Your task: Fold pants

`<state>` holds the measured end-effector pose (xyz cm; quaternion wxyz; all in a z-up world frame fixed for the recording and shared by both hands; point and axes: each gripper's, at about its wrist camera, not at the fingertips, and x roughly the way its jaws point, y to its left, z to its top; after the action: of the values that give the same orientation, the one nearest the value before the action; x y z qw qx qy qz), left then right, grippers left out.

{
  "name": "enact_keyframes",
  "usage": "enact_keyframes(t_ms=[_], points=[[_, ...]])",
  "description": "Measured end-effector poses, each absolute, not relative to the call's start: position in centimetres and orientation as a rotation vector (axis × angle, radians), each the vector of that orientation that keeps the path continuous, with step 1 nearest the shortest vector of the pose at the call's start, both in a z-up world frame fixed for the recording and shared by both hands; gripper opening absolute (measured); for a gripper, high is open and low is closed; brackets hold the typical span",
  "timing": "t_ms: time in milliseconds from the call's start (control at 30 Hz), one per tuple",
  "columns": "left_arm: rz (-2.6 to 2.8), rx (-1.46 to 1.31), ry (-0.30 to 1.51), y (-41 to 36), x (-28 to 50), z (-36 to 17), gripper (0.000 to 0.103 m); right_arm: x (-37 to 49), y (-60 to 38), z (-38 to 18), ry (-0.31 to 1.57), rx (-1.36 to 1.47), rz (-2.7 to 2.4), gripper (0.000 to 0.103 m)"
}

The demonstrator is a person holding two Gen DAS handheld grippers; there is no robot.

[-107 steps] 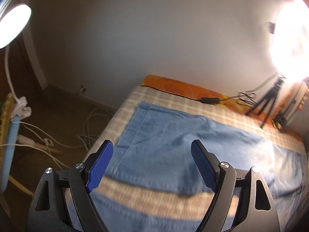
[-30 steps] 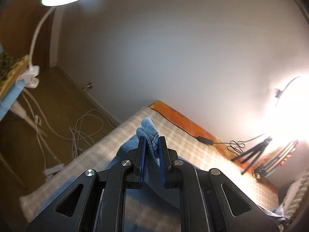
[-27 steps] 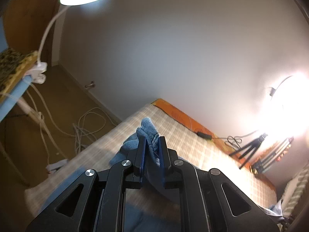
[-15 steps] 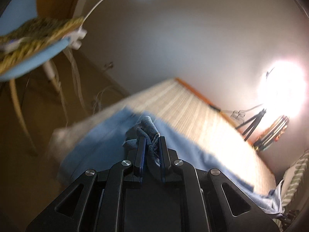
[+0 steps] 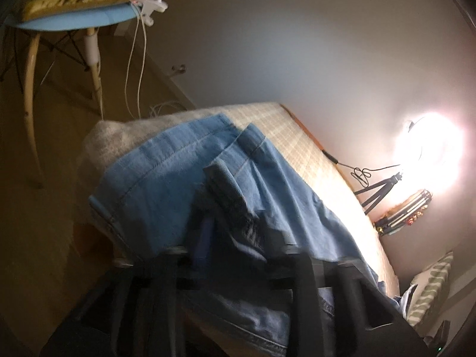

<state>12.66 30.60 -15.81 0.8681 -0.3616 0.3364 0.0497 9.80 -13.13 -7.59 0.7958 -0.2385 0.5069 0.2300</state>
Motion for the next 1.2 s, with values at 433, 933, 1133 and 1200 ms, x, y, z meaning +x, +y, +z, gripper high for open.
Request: enact_keyframes(t_ms=[433, 933, 1133, 1200], points=[[0.137, -0.805, 0.727, 30.6, 13.0, -17.6, 0.054, 19.1, -4.5, -0.6, 0.924, -0.331, 0.682, 0.063], [0.128, -0.771, 0.691, 31.7, 13.0, -17.9, 0.017, 36.0, 9.6, -8.3, 1.032, -0.188, 0.86, 0.064], [0.092, -0.736, 0.68, 31.3, 13.3, -17.4, 0.009, 40.2, 14.1, -13.3, 1.114, -0.231, 0.893, 0.064], [0.092, -0.728, 0.671, 31.2, 13.2, -17.2, 0.009, 41.5, 15.3, -15.1, 1.157, -0.239, 0.893, 0.064]])
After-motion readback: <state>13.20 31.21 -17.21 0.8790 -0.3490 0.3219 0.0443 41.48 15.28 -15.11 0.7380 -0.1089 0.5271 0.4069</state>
